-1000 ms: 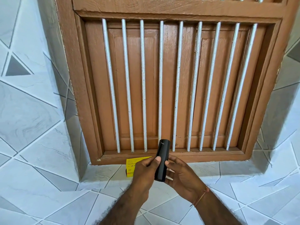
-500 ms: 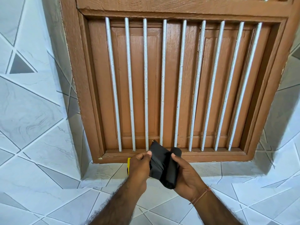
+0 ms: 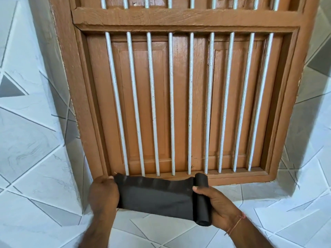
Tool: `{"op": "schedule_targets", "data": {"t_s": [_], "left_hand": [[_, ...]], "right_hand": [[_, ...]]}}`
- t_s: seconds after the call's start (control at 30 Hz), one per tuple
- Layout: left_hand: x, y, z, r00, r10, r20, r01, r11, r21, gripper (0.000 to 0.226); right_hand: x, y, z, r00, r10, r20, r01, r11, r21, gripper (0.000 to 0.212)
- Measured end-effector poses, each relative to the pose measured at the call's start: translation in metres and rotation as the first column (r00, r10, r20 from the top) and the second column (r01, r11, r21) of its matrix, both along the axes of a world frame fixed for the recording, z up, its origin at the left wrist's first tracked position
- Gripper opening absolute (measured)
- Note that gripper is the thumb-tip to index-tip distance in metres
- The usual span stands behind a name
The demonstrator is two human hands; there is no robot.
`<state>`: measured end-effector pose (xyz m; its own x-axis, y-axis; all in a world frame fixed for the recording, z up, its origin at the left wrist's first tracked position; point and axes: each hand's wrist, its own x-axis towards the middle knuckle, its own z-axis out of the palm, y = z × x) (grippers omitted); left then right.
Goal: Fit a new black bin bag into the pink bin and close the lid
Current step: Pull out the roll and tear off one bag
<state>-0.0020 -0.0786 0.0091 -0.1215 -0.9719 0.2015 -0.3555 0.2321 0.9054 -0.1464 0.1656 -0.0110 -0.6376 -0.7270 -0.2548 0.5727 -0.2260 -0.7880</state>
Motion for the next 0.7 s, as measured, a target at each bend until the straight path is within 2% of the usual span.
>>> {"op": "schedule_targets", "data": {"t_s": [0.03, 0.07, 0.1, 0.13, 0.17, 0.2, 0.23, 0.3, 0.33, 0.47, 0.63, 0.7], "left_hand": [[0.002, 0.007, 0.004, 0.993, 0.069, 0.096, -0.043, 0.967, -0.251, 0.025], [0.001, 0.016, 0.011, 0.99, 0.073, 0.119, -0.013, 0.898, -0.44, 0.024], [-0.004, 0.025, 0.017, 0.991, -0.044, 0.129, 0.107, 0.838, -0.535, 0.024], [-0.012, 0.034, 0.023, 0.952, -0.264, 0.155, 0.306, 0.805, -0.508, 0.026], [-0.02, 0.043, 0.027, 0.84, -0.515, 0.171, 0.539, 0.753, -0.378, 0.033], [-0.027, 0.052, 0.031, 0.677, -0.72, 0.152, 0.735, 0.649, -0.197, 0.043], [-0.033, 0.06, 0.033, 0.536, -0.831, 0.147, 0.843, 0.535, -0.052, 0.052], [-0.038, 0.067, 0.033, 0.368, -0.907, 0.206, 0.915, 0.393, 0.095, 0.048], [-0.036, 0.066, 0.031, 0.339, -0.921, 0.191, 0.924, 0.365, 0.117, 0.044], [-0.03, 0.049, 0.026, 0.329, -0.94, 0.088, 0.922, 0.34, 0.184, 0.022], [-0.025, 0.031, 0.034, 0.332, -0.94, 0.08, 0.922, 0.342, 0.18, 0.02], [-0.027, 0.031, 0.034, 0.322, -0.933, 0.163, 0.917, 0.35, 0.191, 0.018]], "right_hand": [[0.0, -0.001, 0.002, 0.998, 0.022, -0.057, -0.022, 1.0, 0.008, 0.047], [-0.001, -0.002, 0.005, 0.993, 0.055, -0.105, -0.055, 0.998, 0.004, 0.049], [0.0, -0.004, 0.009, 0.985, 0.094, -0.145, -0.095, 0.995, -0.003, 0.048], [0.001, -0.006, 0.013, 0.975, 0.135, -0.177, -0.139, 0.99, -0.012, 0.044], [0.003, -0.008, 0.017, 0.963, 0.175, -0.204, -0.183, 0.983, -0.022, 0.04], [0.006, -0.01, 0.021, 0.951, 0.208, -0.227, -0.223, 0.974, -0.038, 0.04], [0.008, -0.011, 0.025, 0.94, 0.233, -0.249, -0.254, 0.966, -0.054, 0.042], [0.008, -0.012, 0.028, 0.928, 0.259, -0.267, -0.287, 0.956, -0.069, 0.05], [0.007, -0.011, 0.029, 0.929, 0.261, -0.261, -0.286, 0.956, -0.065, 0.053], [-0.002, 0.0, 0.026, 0.963, 0.204, -0.176, -0.218, 0.974, -0.067, 0.056], [-0.009, 0.014, 0.016, 0.988, 0.131, -0.079, -0.136, 0.989, -0.063, 0.072], [-0.01, 0.013, 0.016, 0.985, 0.14, -0.105, -0.145, 0.989, -0.041, 0.078]]}}
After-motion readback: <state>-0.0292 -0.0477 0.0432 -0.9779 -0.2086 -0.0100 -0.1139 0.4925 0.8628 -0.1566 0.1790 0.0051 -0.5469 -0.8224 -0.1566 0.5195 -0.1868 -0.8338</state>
